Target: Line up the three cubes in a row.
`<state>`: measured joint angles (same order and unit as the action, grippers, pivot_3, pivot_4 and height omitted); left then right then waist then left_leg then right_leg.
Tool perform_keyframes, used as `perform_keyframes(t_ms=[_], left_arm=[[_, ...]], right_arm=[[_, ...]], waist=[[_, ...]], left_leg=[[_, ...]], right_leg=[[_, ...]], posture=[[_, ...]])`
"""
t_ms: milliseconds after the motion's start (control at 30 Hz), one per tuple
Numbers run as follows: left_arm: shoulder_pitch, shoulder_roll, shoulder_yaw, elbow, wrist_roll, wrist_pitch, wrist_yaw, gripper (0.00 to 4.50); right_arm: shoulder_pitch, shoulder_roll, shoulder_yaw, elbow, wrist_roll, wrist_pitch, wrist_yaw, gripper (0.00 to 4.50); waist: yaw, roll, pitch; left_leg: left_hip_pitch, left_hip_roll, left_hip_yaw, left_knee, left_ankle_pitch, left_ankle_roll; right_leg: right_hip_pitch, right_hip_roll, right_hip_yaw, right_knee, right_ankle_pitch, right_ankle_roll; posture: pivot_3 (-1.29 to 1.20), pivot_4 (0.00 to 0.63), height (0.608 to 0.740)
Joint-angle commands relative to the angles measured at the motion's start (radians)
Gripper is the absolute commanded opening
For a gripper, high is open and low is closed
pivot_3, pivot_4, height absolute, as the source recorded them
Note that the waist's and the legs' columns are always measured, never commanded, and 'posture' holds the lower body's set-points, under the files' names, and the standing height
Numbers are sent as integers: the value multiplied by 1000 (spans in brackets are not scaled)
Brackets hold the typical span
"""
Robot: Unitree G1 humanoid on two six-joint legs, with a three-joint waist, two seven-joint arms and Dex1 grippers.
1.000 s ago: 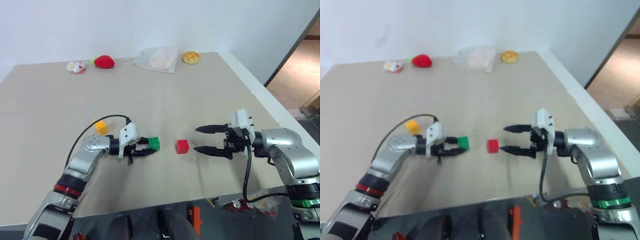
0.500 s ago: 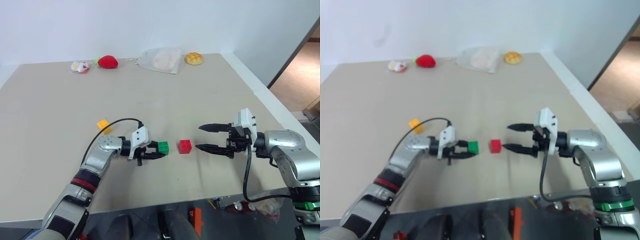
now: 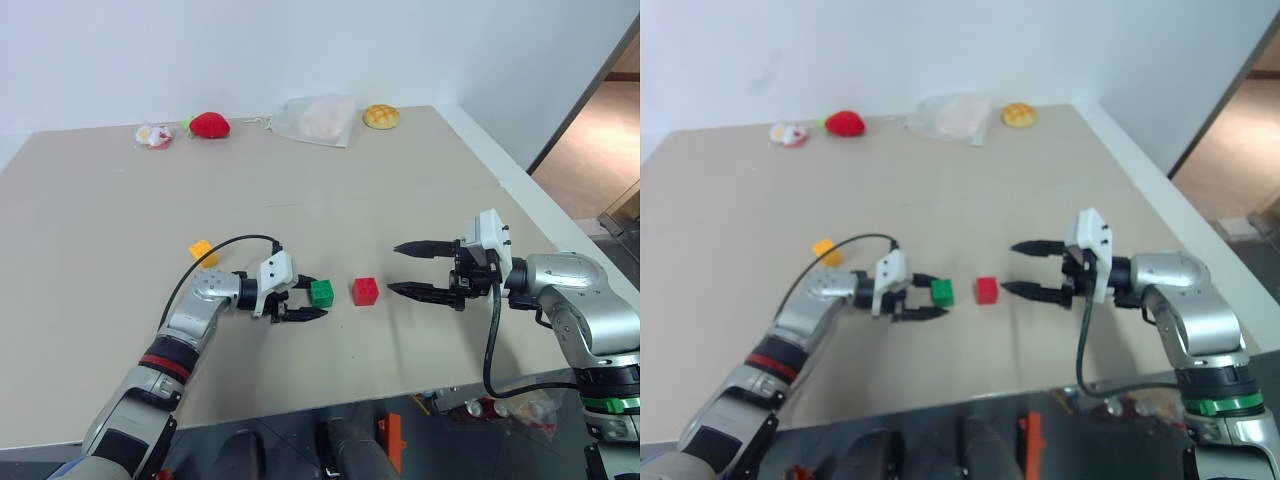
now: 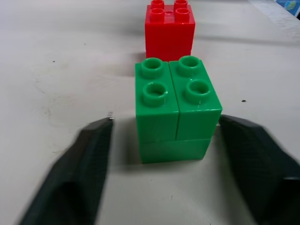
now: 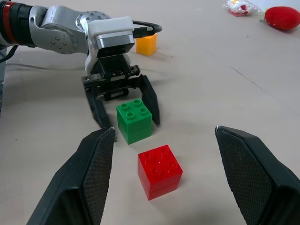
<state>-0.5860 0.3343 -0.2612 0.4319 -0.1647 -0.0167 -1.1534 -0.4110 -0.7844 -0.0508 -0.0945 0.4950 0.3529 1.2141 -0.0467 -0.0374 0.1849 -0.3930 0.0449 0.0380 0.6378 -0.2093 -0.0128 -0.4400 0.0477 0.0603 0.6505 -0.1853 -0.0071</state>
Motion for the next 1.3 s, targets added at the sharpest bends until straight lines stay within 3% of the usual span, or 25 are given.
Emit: perform_keyframes(t_ms=[33, 233, 433, 533, 667, 833, 1000, 1300], left_arm=[[28, 55, 45, -39, -16, 35, -6, 4002], [126, 185, 130, -156, -41, 89, 14, 4002], [308, 298, 295, -435, -162, 258, 94, 4002], [398, 290, 392, -601, -237, 391, 209, 4002], [567, 209, 585, -827, -410, 565, 413, 4002], [745, 116, 710, -977, -510, 635, 576, 4002], [819, 114, 738, -951, -493, 588, 600, 4002], [679, 226, 672, -677, -362, 464, 530, 4002]], right_arm=[[-29, 4, -13, -11, 16, 4, 0, 3544], [-51, 13, -8, -5, 22, 13, 9, 3544], [-70, 27, 3, 0, 17, 11, 15, 3544], [-84, 45, 16, -13, 13, 3, 10, 3544], [-130, 96, 38, -53, 48, 34, -1, 3544], [-170, 134, 65, -37, 38, 24, 11, 3544], [-191, 151, 79, -4, 27, 8, 26, 3544], [-179, 166, 76, -24, 24, -1, 14, 3544]], waist=[[-2, 0, 0], [-14, 0, 0], [-24, 0, 0], [-26, 0, 0], [-29, -1, 0], [-29, -1, 1], [-26, -2, 1], [-28, -2, 1]], left_leg=[[0, 0, 0, 0, 0, 0], [2, 3, 1, -2, 0, 0], [1, 6, 0, -5, 0, 0], [0, 6, 0, -5, -1, -1], [0, 5, 1, -5, -1, -2], [1, 5, 0, -4, -2, -3], [1, 5, -2, -3, -2, -3], [1, 3, -2, -2, -2, -3]], right_leg=[[0, 0, 0, 0, 0, 0], [-1, 4, 2, 0, 0, -1], [-2, 5, 1, 1, -3, -5], [-3, 2, 1, 0, -3, -6], [-3, -1, 1, 0, -3, -6], [-2, 0, 1, 0, -5, -8], [-2, 0, -1, 0, -7, -11], [-2, 1, -1, 0, -7, -11]], posture=[[0, 150, 740], [0, 150, 740], [0, 150, 740], [0, 150, 740], [0, 150, 740], [0, 150, 740], [0, 150, 740], [0, 150, 740]])
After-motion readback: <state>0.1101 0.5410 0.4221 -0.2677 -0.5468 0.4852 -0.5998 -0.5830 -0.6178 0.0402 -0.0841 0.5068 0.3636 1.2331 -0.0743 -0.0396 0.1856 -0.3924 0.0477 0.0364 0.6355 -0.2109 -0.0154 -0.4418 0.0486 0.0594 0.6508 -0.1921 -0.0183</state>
